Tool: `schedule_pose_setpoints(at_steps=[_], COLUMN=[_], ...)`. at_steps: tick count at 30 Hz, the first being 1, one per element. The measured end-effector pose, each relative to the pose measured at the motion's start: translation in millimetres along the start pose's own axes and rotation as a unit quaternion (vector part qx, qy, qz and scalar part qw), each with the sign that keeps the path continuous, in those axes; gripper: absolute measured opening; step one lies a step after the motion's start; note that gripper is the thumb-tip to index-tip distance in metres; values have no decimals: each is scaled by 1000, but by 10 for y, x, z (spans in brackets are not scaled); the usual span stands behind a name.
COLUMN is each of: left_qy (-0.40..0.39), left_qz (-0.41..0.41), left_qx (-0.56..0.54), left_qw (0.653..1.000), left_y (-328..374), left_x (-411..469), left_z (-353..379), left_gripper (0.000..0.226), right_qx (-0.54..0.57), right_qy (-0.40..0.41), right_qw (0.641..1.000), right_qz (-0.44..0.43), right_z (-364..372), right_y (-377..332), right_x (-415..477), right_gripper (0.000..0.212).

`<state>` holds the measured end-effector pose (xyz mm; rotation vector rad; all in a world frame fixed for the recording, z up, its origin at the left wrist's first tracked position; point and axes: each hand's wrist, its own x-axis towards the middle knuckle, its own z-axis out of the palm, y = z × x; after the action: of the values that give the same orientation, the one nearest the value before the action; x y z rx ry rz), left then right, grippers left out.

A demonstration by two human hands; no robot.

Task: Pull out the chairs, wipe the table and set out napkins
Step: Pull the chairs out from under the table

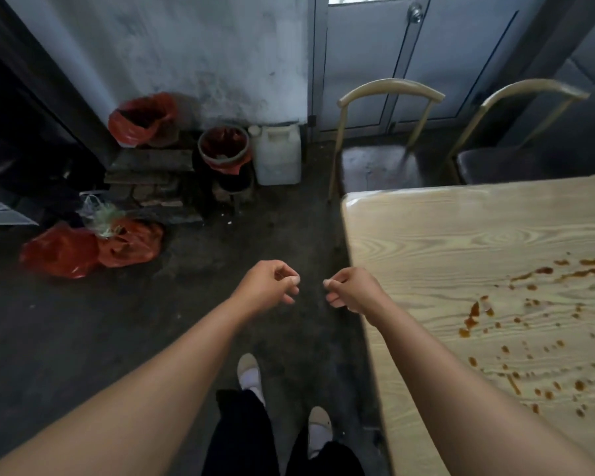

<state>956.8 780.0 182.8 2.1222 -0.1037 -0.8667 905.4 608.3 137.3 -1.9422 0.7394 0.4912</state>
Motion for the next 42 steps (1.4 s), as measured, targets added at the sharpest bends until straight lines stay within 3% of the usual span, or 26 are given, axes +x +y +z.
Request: schedule_pose_setpoints(at_steps=[13, 21, 42], left_qy=[-68, -128, -148], left_qz=[49, 73, 82], left_qx=[64, 77, 188], left_qw=[994, 986, 968], left_y=[464, 943, 2640], left_x=[1536, 2455, 5361], left_z=[-1441, -1644, -2260], left_gripper=[14, 17, 8], right_qx=[112, 159, 266], right_qy=[82, 111, 94], right_qw=[990, 978, 945], right_qz=[35, 72, 165], right_z=[136, -207, -1744], right_y=[-1278, -1822, -3215], right_x=[1060, 1743, 4085], right_gripper=[16, 15, 20])
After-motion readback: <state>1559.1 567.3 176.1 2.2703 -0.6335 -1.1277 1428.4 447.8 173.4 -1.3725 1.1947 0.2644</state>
